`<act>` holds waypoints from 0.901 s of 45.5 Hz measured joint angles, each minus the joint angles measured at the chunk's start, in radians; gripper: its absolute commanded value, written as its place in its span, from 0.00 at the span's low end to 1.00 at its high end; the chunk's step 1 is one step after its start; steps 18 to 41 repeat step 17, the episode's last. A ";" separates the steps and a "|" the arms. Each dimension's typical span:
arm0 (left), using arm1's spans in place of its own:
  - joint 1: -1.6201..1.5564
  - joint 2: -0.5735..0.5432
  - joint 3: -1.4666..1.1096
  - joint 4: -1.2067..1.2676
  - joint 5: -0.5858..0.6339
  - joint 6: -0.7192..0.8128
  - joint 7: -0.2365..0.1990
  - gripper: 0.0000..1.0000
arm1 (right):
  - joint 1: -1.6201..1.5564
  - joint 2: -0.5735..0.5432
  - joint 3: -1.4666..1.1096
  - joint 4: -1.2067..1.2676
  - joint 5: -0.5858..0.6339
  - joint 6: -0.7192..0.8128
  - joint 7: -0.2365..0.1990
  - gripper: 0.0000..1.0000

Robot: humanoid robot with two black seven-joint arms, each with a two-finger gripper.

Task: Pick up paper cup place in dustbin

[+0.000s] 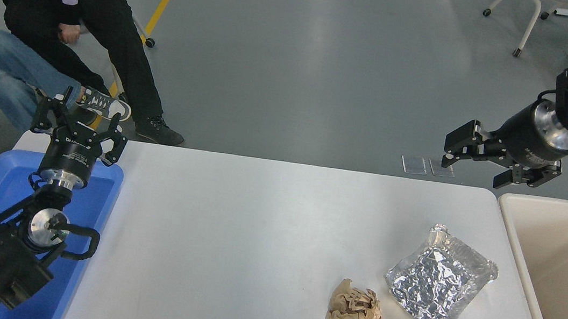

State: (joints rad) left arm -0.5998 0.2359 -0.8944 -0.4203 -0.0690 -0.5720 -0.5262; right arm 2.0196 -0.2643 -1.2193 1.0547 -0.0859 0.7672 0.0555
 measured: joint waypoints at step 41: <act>0.000 -0.001 0.000 0.000 0.000 0.000 0.000 0.99 | 0.063 0.079 0.007 0.011 -0.014 0.015 0.001 1.00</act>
